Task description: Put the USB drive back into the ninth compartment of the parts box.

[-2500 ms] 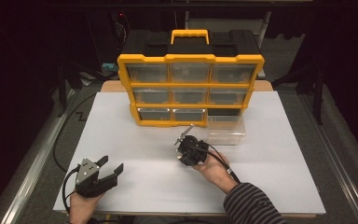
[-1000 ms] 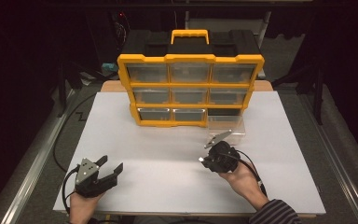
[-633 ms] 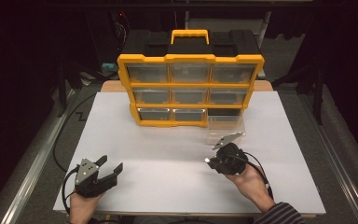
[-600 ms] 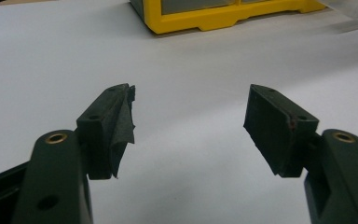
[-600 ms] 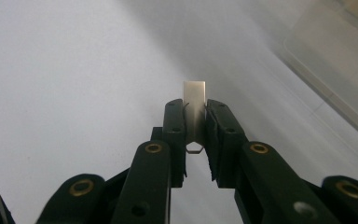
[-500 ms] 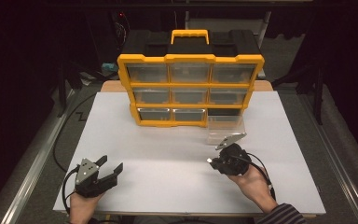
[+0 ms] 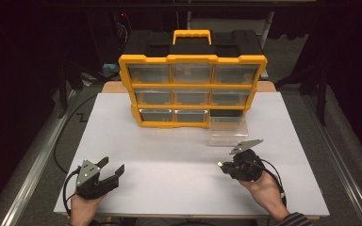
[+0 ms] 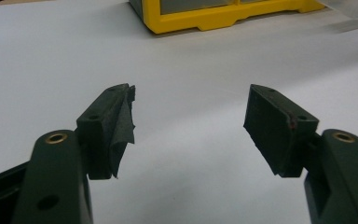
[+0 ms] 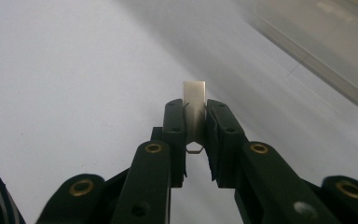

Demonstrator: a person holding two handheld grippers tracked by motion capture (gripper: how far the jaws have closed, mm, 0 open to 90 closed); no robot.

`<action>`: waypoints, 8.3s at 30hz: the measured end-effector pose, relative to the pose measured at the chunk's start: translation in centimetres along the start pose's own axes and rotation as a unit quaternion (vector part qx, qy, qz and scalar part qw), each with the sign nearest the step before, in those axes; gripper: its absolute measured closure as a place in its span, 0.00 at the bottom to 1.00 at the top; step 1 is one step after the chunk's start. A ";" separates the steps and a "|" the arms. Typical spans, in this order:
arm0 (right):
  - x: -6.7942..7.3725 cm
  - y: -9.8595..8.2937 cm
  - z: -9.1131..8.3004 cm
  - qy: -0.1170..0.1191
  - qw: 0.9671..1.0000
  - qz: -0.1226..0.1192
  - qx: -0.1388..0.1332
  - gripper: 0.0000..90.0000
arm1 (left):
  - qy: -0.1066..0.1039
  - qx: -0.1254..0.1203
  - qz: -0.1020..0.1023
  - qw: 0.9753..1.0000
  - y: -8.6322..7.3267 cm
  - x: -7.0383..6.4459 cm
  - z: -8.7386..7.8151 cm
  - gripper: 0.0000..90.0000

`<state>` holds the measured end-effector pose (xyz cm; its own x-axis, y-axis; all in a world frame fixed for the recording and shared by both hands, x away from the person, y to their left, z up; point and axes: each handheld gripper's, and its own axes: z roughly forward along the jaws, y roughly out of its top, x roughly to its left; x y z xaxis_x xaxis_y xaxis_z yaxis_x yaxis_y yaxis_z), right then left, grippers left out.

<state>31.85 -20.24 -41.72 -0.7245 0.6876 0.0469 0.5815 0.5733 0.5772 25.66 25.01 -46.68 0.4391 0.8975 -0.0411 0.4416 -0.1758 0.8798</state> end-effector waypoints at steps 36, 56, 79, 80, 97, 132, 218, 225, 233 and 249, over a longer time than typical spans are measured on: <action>-3.8 -1.9 -3.8 -0.028 0.994 0.063 -0.079 0.89 | 0.001 0.004 0.002 1.000 0.0 0.0 0.1 0.37; -4.7 0.1 -5.2 -0.033 0.991 0.065 -0.112 0.89 | 0.001 0.003 0.002 1.000 0.0 0.0 0.1 0.37; -6.8 3.4 -4.6 -0.058 0.989 0.077 -0.111 0.89 | -0.003 0.006 0.000 1.000 0.0 0.0 0.1 0.37; -6.9 3.5 -4.5 -0.060 0.989 0.078 -0.110 0.89 | -0.002 0.007 0.001 1.000 0.0 0.0 0.1 0.37; -7.9 5.2 -3.0 -0.082 0.989 0.090 -0.088 0.89 | -0.002 0.008 0.003 1.000 0.0 0.0 0.3 0.37; -6.0 2.9 -4.7 -0.098 0.985 0.075 -0.124 0.58 | -0.008 0.010 -0.009 1.000 0.0 0.1 0.2 0.37; -4.8 -10.5 -4.7 -0.109 0.959 0.125 -0.229 0.38 | -0.001 0.004 -0.008 1.000 -0.1 0.0 -0.3 0.37; -5.3 -11.5 -4.4 -0.116 0.958 0.135 -0.226 0.36 | 0.002 0.004 -0.008 1.000 -0.1 0.0 -0.3 0.37; -5.6 -12.4 -4.5 -0.123 0.954 0.143 -0.233 0.35 | 0.003 0.001 -0.010 1.000 -0.2 0.1 -0.5 0.37; -5.6 -14.9 -5.5 -0.137 0.943 0.160 -0.257 0.32 | 0.006 -0.001 -0.014 1.000 -0.3 0.2 -0.8 0.37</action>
<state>25.22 -35.14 -46.12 -0.3779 0.9187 0.1145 0.4467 0.0726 0.8918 24.93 25.55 -46.58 0.4173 0.9067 -0.0611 0.4524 -0.1490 0.8793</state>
